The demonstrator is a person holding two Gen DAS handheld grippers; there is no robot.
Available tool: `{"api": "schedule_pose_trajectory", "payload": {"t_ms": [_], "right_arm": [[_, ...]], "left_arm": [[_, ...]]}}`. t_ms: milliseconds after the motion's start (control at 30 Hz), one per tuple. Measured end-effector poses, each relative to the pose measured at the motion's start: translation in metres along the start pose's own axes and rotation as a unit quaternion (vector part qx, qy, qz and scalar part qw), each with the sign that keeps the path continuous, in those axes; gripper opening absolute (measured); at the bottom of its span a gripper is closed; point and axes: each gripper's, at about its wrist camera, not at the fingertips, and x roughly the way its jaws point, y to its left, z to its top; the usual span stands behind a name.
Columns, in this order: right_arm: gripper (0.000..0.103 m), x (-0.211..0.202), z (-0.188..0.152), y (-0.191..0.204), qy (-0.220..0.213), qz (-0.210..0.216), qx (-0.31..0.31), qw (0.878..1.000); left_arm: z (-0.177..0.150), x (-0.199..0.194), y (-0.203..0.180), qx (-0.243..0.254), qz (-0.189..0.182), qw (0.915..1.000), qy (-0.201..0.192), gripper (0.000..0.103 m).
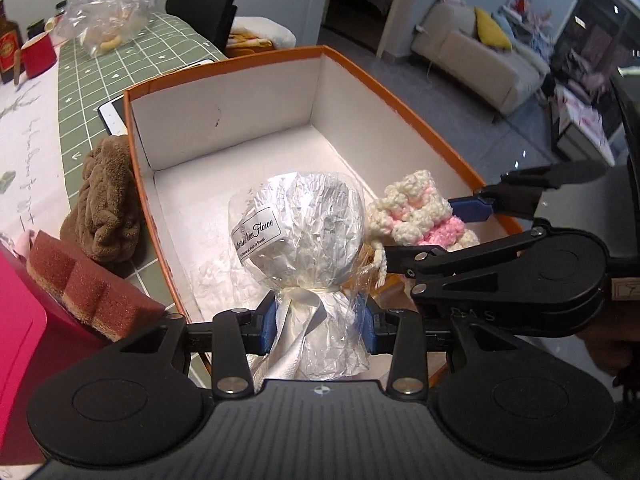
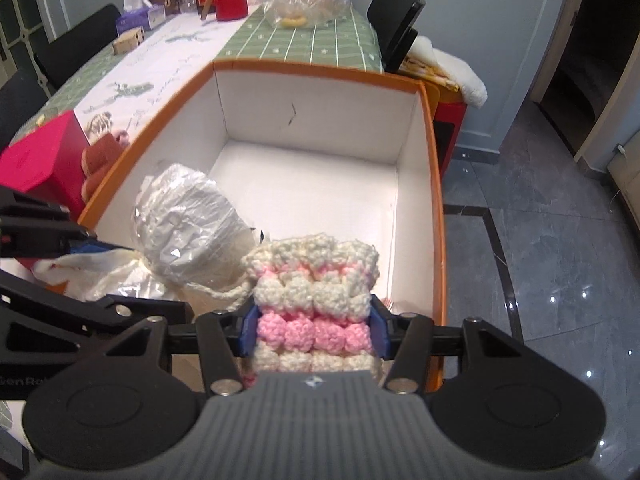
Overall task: Organize soft objects
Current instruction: 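Lower both items into the orange box and open both tools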
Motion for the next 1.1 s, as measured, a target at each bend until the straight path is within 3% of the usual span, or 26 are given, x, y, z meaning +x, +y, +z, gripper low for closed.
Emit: {"api": "schedule_pose_trajectory", "payload": {"t_ms": [167,300,500,667,800,1100], "right_arm": [[0.053,0.001,-0.002,0.005,0.005,-0.013,-0.021,1.0],[0.054,0.005,-0.007,0.015,0.018,-0.021,-0.067,0.997],[0.057,0.008,-0.007,0.018,0.029,-0.032,-0.087,0.995],[0.061,0.009,-0.007,0.02,0.028,-0.04,-0.095,0.994],[0.069,0.007,-0.006,0.02,0.025,-0.052,-0.099,0.993],[0.073,-0.016,-0.005,0.019,-0.005,-0.056,-0.102,0.993]], "left_arm": [[0.001,0.005,-0.012,0.042,0.025,0.9982,0.036,0.045],[0.001,0.013,-0.022,0.104,0.033,0.9908,0.081,0.045],[0.007,0.018,-0.026,0.132,0.031,0.9833,0.121,0.046],[0.006,0.018,-0.028,0.14,0.044,0.9813,0.124,0.053],[0.005,0.014,-0.029,0.15,0.049,0.9803,0.119,0.066],[0.007,0.0,-0.037,0.167,0.062,0.9789,0.099,0.072]]}}
